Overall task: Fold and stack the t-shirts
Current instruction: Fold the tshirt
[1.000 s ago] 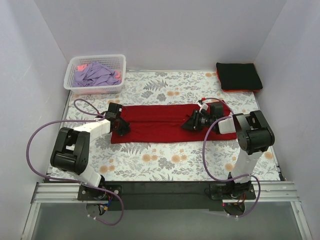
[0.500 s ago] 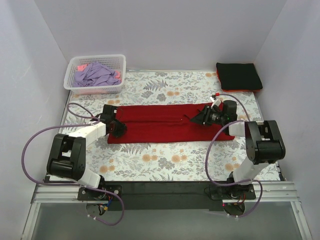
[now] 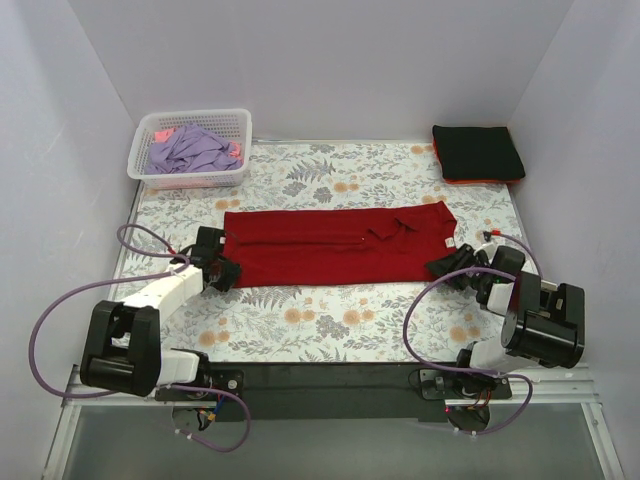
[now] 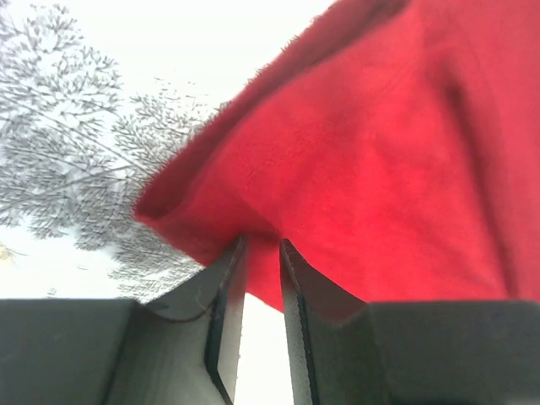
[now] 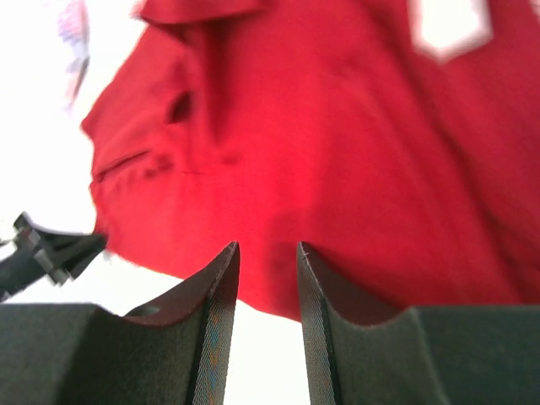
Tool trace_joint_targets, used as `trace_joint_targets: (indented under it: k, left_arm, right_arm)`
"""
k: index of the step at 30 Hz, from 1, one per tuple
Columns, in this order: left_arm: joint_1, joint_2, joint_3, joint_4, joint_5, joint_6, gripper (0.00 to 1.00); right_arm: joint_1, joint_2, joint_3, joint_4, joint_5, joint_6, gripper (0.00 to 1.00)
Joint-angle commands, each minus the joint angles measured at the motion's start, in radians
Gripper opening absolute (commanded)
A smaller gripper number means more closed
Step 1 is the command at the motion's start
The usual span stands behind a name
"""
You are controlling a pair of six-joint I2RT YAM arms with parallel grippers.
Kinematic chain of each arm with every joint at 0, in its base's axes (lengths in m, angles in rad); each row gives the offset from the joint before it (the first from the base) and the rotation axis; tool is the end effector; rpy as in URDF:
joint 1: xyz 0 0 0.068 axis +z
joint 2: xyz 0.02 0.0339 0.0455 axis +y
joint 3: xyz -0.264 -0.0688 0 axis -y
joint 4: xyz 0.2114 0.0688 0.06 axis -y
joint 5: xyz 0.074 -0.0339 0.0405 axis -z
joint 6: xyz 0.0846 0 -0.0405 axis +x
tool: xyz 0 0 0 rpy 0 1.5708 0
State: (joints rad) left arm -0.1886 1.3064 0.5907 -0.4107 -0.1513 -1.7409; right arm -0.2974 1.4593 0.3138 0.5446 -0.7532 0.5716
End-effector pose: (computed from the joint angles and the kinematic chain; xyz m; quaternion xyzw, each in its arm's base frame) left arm 0.2162 -0.0283 0.1326 -0.6932 0.6824 -0.1386 0.1858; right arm 0.2507 -0.0163 0.1313 0.1908 0.8184 0.3816 0.3850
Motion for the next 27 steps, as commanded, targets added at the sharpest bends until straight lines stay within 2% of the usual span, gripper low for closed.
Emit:
trace_joint_targets:
  k: [1, 7, 12, 16, 17, 18, 22, 23, 27]
  left_arm:
    - [0.012, 0.056, -0.041, -0.008, -0.036, -0.063, 0.21]
    - [0.075, 0.01, -0.095, -0.062, -0.054, -0.134, 0.21]
    - [0.084, -0.14, -0.077, -0.094, -0.082, -0.108, 0.24]
    - [0.081, -0.185, 0.003, -0.103, -0.065, -0.03, 0.35]
    - [0.081, -0.188, 0.041, -0.102, -0.042, 0.004, 0.42]
    - [0.074, -0.177, 0.061, -0.096, -0.025, 0.021, 0.45]
    - [-0.015, -0.086, 0.191, -0.088, 0.073, 0.049, 0.48]
    - [-0.082, -0.064, 0.245, -0.08, 0.096, 0.044, 0.48]
    - [-0.224, 0.092, 0.4, 0.007, 0.15, 0.011, 0.46]
  right_arm:
    - [-0.052, -0.036, -0.05, 0.017, 0.113, -0.003, 0.4]
    - [-0.238, -0.036, -0.114, 0.015, 0.158, 0.004, 0.41]
    - [-0.255, -0.083, -0.104, 0.011, 0.124, 0.016, 0.42]
    - [-0.224, -0.169, -0.062, -0.037, 0.1, 0.011, 0.42]
    - [-0.215, -0.18, -0.05, -0.047, 0.098, 0.01, 0.43]
    - [-0.204, -0.195, -0.038, -0.064, 0.097, 0.007, 0.43]
    - [-0.119, -0.156, 0.068, -0.075, 0.052, 0.016, 0.44]
    - [-0.103, -0.139, 0.086, -0.074, 0.048, 0.025, 0.44]
    - [-0.026, -0.032, 0.186, -0.071, 0.074, 0.047, 0.44]
